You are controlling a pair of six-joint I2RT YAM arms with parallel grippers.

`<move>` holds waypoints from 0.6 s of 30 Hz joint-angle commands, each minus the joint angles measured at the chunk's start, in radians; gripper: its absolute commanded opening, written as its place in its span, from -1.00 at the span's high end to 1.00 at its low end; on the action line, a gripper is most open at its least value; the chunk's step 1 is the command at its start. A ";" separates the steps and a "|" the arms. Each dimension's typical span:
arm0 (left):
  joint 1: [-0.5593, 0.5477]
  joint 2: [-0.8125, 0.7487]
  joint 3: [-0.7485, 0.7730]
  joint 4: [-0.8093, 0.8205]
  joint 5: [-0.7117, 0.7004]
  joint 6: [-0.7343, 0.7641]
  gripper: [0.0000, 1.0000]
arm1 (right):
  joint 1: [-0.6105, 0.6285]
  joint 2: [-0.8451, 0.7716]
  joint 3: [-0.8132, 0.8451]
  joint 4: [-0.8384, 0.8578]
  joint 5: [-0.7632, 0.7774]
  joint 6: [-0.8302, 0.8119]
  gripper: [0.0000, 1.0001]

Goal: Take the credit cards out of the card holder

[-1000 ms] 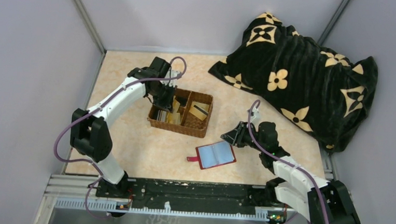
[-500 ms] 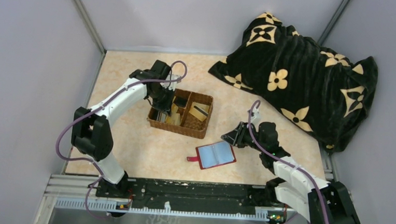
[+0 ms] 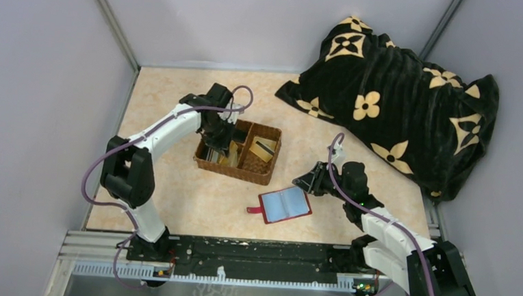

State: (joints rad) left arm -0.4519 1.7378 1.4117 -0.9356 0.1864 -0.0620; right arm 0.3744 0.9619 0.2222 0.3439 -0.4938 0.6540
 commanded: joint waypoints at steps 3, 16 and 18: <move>-0.076 0.065 0.001 0.028 -0.022 -0.046 1.00 | -0.014 -0.028 -0.010 0.022 0.001 -0.019 0.43; -0.154 0.083 0.017 0.078 -0.044 -0.110 0.63 | -0.020 -0.053 -0.023 -0.003 0.000 -0.027 0.44; -0.157 0.067 0.019 0.090 -0.027 -0.117 0.39 | -0.020 -0.055 -0.022 -0.006 0.000 -0.027 0.44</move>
State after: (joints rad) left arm -0.5953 1.8416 1.4113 -0.8761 0.1299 -0.1516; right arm 0.3679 0.9291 0.1959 0.3099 -0.4938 0.6460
